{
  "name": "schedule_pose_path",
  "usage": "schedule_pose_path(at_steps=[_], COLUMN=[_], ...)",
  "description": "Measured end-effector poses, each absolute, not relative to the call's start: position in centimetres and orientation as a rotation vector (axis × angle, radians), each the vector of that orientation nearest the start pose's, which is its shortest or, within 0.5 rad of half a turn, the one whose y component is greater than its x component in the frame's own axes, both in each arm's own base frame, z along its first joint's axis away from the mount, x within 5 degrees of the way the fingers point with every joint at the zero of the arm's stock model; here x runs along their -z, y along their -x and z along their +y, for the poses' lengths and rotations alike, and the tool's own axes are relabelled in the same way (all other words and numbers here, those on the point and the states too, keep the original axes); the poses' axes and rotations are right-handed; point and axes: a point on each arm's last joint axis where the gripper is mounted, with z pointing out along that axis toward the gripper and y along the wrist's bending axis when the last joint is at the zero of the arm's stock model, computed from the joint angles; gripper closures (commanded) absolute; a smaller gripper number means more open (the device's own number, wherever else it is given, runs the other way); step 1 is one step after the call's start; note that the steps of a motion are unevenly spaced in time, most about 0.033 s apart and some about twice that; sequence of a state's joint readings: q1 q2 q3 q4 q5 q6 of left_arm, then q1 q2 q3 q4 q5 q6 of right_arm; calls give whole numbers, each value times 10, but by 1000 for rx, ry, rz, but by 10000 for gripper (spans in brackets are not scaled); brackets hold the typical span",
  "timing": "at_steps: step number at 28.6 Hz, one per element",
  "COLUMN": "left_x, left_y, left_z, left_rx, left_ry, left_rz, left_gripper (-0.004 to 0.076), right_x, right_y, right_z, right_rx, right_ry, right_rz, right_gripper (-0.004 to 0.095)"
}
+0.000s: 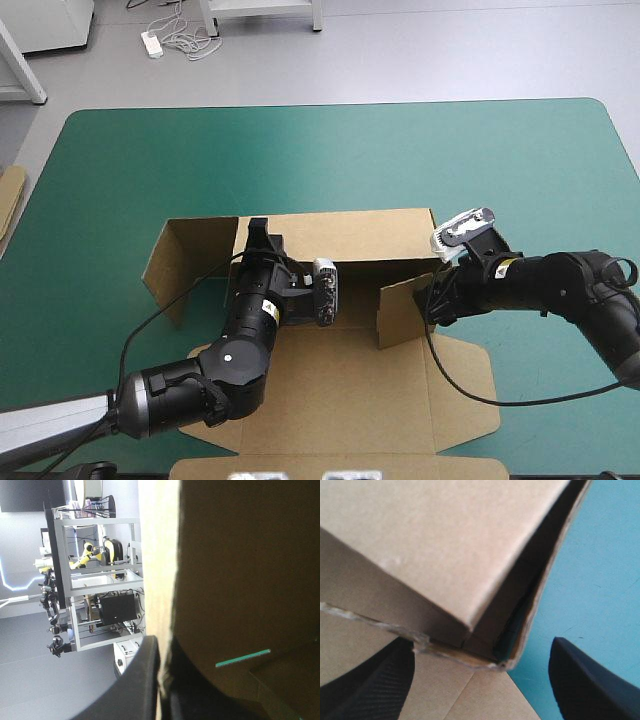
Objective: Fold the box
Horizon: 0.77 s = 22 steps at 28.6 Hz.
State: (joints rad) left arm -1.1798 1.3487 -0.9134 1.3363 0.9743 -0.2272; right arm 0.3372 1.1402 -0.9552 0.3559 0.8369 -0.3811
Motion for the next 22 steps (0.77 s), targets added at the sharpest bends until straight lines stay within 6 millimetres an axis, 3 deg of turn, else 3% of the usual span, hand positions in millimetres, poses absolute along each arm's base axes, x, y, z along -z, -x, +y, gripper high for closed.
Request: schedule_pose_path(at_steps=[4, 19, 22], left_x=[-308, -308, -308], left_y=[-167, -167, -167], left_z=[-213, -213, -213], left_rx=[-890, -892, -892], left_ry=[-1517, -1520, -1520], left_rz=[1404, 1401, 1401], left_gripper=[732, 732, 732], right_x=[-325, -327, -326], right_y=[-204, -195, -197], right_z=[97, 126, 129], right_rx=[-439, -341, -325], right_ry=[565, 528, 501], right_rz=[2404, 2345, 2342], right_gripper=[233, 238, 290])
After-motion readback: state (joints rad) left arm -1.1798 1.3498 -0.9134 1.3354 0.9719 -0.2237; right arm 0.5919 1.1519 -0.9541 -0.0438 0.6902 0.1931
